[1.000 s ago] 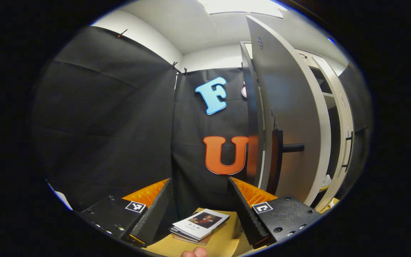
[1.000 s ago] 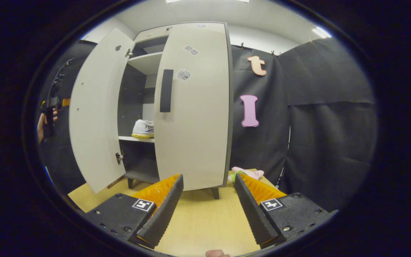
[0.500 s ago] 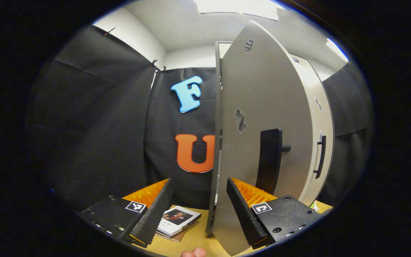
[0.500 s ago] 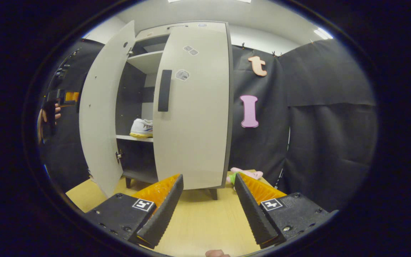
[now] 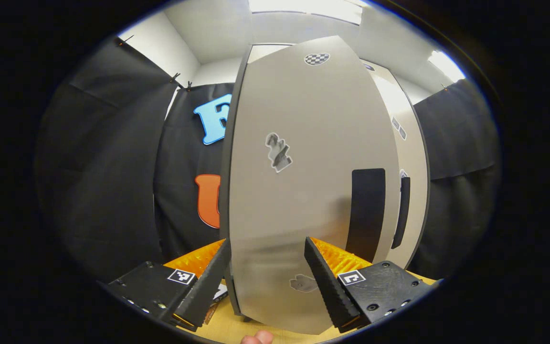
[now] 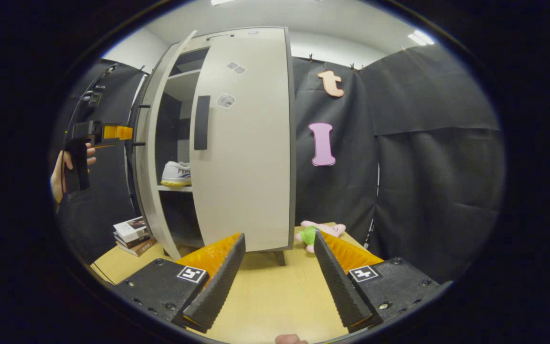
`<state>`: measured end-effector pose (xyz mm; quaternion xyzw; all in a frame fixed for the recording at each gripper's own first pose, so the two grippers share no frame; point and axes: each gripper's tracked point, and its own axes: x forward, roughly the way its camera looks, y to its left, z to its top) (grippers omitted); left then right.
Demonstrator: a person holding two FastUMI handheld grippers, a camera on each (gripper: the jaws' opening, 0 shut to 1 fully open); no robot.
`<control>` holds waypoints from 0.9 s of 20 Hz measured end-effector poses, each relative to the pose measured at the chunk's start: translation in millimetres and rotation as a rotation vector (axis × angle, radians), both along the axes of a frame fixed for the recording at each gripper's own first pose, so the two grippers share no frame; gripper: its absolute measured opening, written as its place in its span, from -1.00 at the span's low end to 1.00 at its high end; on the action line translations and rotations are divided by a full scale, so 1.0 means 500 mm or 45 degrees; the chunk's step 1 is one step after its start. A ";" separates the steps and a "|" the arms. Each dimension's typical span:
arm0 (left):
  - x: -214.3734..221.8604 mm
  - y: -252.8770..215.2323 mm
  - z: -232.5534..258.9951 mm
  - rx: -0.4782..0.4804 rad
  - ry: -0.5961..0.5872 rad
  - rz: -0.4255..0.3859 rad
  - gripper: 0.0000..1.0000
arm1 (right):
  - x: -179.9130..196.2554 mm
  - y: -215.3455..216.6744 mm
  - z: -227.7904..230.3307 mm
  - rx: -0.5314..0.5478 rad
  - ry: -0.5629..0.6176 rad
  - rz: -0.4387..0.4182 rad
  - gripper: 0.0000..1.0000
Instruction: Grab one shoe with the right hand and put it into the shoe cabinet, grab the other shoe with the left hand and put it into the shoe cabinet; then close the right door with the right hand and the left door with the left hand.
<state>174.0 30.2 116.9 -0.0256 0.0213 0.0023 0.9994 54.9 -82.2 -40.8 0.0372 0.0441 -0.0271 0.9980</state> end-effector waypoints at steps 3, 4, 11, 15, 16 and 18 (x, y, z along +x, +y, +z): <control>-0.011 0.005 0.011 0.024 -0.026 0.021 0.84 | -0.004 -0.016 -0.001 -0.001 -0.001 -0.030 0.88; -0.017 0.010 0.017 0.037 -0.040 0.036 0.84 | -0.006 -0.022 -0.002 0.001 0.000 -0.038 0.88; -0.134 0.049 -0.010 0.114 -0.031 0.089 0.84 | -0.008 -0.011 0.010 0.015 -0.020 -0.036 0.82; -0.217 0.039 -0.095 0.108 0.045 0.110 0.84 | -0.019 0.022 0.020 0.004 -0.038 0.005 0.88; -0.240 0.025 -0.116 0.074 0.064 0.100 0.85 | -0.019 0.033 0.020 -0.002 -0.037 0.021 0.88; -0.276 -0.005 -0.161 0.010 0.103 0.062 0.84 | -0.027 0.052 0.019 -0.015 -0.040 0.047 0.88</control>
